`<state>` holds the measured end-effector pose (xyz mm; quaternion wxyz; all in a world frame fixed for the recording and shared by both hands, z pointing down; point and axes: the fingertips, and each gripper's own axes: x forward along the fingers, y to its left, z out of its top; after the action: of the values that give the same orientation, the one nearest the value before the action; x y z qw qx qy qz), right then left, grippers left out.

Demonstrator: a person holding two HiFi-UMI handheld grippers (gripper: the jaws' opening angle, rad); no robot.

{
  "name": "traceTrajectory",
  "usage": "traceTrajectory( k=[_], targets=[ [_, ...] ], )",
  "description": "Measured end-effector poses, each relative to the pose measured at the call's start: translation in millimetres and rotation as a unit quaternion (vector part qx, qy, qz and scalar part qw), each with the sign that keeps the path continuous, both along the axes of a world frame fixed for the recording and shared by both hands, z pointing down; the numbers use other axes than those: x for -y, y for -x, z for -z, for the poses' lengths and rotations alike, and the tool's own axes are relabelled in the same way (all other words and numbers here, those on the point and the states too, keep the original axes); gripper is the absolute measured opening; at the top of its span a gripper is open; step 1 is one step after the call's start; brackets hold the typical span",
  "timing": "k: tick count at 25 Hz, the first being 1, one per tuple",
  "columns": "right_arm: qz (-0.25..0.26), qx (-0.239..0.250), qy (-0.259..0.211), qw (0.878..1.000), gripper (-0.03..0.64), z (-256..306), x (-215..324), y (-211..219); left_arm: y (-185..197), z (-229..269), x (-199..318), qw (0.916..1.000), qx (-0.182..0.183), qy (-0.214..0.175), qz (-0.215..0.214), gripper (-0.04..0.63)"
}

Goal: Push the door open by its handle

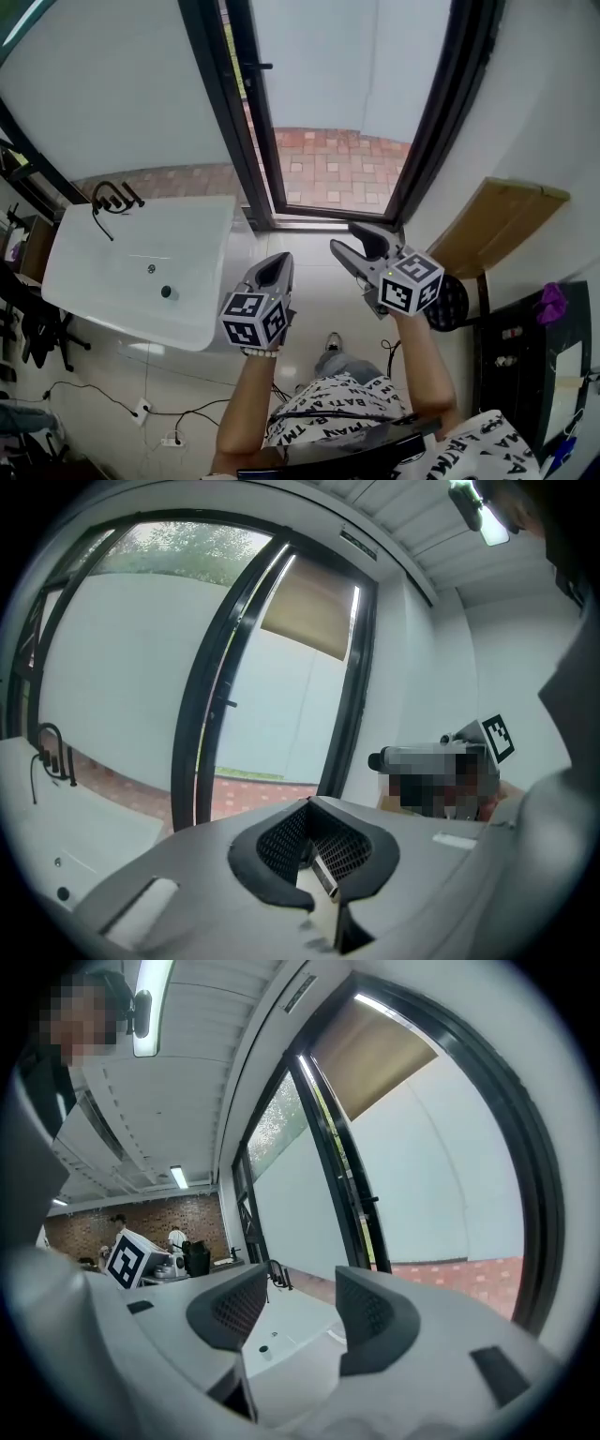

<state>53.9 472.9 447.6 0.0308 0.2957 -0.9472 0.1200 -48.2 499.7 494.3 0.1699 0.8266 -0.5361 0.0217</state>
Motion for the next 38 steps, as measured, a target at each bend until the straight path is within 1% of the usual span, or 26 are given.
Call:
traceTrajectory(
  k=[3, 8, 10, 13, 17, 21, 24, 26, 29, 31, 34, 38],
  targets=[
    [0.022, -0.020, -0.015, 0.999, 0.241, 4, 34, 2, -5, 1, 30, 1.0000, 0.009, 0.001, 0.001, 0.000],
    [0.066, -0.052, -0.034, 0.996, 0.242, 19, 110, 8, -13, 7, 100, 0.9998, 0.017, 0.001, 0.010, 0.000],
    [0.083, -0.068, -0.042, 0.993, 0.244, 21, 130, 9, -18, 7, 116, 0.9997, 0.018, 0.001, 0.015, 0.000],
    [0.101, -0.106, -0.055, 0.988, 0.241, 19, 161, 14, -22, 3, 136, 0.9995, 0.022, 0.006, 0.023, 0.000],
    [0.123, -0.138, -0.065, 0.981, 0.242, 16, 206, 33, -12, -6, 161, 0.9988, 0.020, 0.020, 0.040, 0.000],
    [0.148, -0.183, -0.081, 0.968, 0.238, 23, 258, 51, -4, -9, 196, 0.9984, 0.017, 0.026, 0.046, 0.000],
    [0.153, -0.205, -0.090, 0.963, 0.238, 33, 284, 64, 1, -8, 213, 0.9986, 0.017, 0.024, 0.043, 0.000],
    [0.151, -0.215, -0.094, 0.960, 0.232, 39, 312, 76, 9, -7, 235, 0.9987, 0.019, 0.023, 0.040, 0.000],
    [0.146, -0.212, -0.096, 0.961, 0.215, 46, 353, 97, 22, -8, 272, 0.9988, 0.022, 0.019, 0.041, 0.000],
    [0.148, -0.211, -0.098, 0.961, 0.216, 53, 383, 113, 32, -5, 300, 0.9987, 0.025, 0.015, 0.042, 0.000],
    [0.155, -0.232, -0.107, 0.954, 0.216, 59, 426, 141, 48, 1, 336, 0.9987, 0.027, 0.012, 0.043, 0.000],
    [0.153, -0.269, -0.121, 0.943, 0.216, 68, 479, 172, 69, 10, 370, 0.9988, 0.025, 0.012, 0.041, 0.000]
  ],
)
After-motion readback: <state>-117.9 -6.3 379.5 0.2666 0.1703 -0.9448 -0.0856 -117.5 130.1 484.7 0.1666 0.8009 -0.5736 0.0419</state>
